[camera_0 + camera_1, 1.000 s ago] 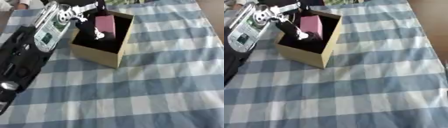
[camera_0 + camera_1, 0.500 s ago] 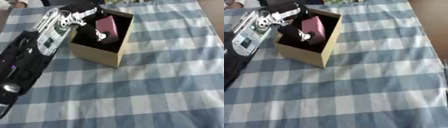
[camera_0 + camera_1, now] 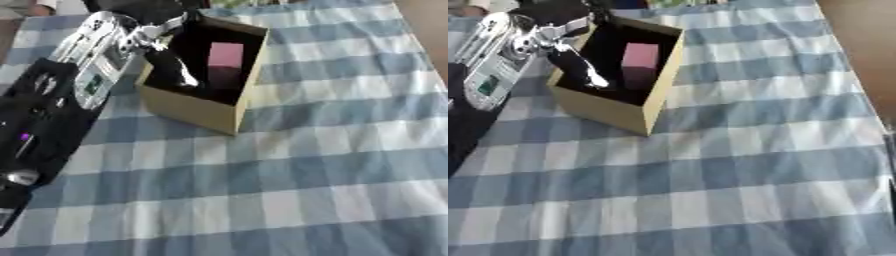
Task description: Pick up objects on the table and place them in the box.
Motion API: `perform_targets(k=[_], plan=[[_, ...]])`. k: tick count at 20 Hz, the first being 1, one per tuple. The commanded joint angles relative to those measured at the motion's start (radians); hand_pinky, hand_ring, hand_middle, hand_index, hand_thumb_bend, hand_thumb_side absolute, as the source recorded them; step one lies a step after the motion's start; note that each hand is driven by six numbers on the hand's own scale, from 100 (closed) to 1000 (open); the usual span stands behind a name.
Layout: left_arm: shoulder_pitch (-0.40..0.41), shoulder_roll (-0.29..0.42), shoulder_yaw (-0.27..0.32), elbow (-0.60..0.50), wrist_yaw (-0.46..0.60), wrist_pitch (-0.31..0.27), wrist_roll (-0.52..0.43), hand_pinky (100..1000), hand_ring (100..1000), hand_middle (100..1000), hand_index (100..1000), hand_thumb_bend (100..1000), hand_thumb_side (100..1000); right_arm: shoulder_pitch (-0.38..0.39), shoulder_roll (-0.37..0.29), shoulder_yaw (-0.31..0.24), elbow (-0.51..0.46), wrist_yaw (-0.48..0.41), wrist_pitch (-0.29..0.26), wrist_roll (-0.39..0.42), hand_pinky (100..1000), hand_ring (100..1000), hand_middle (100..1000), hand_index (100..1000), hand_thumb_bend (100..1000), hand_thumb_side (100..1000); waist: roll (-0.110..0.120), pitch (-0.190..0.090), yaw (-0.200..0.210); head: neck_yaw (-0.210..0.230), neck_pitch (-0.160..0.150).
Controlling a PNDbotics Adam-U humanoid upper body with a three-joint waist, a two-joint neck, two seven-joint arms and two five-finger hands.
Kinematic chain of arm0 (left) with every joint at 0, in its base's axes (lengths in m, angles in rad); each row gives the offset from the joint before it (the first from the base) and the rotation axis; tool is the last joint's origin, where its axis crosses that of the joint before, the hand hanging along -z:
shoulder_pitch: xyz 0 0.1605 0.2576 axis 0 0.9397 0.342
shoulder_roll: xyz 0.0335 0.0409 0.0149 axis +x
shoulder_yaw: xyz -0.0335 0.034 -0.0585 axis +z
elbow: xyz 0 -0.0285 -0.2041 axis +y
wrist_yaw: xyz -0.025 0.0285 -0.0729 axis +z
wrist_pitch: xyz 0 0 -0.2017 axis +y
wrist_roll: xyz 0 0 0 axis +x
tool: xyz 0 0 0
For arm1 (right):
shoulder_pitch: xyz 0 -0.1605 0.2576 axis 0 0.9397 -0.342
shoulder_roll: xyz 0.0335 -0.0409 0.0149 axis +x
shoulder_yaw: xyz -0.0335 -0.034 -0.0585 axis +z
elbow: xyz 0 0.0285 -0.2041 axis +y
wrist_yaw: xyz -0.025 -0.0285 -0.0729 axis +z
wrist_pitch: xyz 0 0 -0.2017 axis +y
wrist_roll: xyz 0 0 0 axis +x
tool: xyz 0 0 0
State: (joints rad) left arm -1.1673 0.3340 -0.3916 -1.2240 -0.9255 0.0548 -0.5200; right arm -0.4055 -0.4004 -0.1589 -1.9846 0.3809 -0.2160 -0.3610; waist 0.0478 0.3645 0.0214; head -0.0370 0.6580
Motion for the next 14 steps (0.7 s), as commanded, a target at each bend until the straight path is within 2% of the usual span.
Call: perform_targets(k=[1, 4, 6, 9, 10, 14], plan=[[-0.023, 0.029, 0.028, -0.042, 0.016, 0.01, 0.013, 750, 822, 830, 886, 635, 399, -0.009, -0.01, -0.006, -0.015, -0.008, 0.002, -0.001, 858, 662, 648, 740, 100, 895, -0.007, -0.032, 0.002, 0.0, 0.01], [-0.028, 0.042, 0.056, -0.115, 0.076, 0.036, 0.049, 716, 794, 811, 869, 491, 430, -0.007, -0.012, -0.009, -0.015, -0.007, 0.002, -0.004, 858, 663, 649, 740, 100, 896, -0.009, -0.04, 0.006, -0.004, 0.016], [-0.027, 0.066, 0.072, -0.191, 0.117, 0.057, 0.072, 704, 782, 797, 856, 442, 480, -0.006, -0.017, -0.011, -0.015, -0.005, 0.002, -0.006, 857, 664, 650, 741, 100, 896, -0.009, -0.047, 0.012, -0.009, 0.022], [-0.007, 0.124, 0.099, -0.331, 0.174, 0.099, 0.119, 684, 766, 789, 850, 408, 557, -0.003, -0.033, -0.014, -0.015, 0.001, 0.0, -0.01, 856, 666, 652, 743, 100, 897, -0.009, -0.058, 0.024, -0.017, 0.033], [0.004, 0.147, 0.113, -0.378, 0.198, 0.118, 0.143, 661, 747, 776, 853, 371, 635, -0.002, -0.04, -0.015, -0.015, 0.003, -0.001, -0.012, 855, 667, 653, 744, 100, 899, -0.009, -0.062, 0.029, -0.02, 0.036], [0.087, 0.261, 0.163, -0.578, 0.309, 0.211, 0.286, 635, 725, 760, 850, 335, 678, 0.002, -0.062, -0.021, -0.015, 0.014, -0.006, -0.023, 853, 669, 656, 745, 100, 900, -0.012, -0.072, 0.045, -0.033, 0.04]])
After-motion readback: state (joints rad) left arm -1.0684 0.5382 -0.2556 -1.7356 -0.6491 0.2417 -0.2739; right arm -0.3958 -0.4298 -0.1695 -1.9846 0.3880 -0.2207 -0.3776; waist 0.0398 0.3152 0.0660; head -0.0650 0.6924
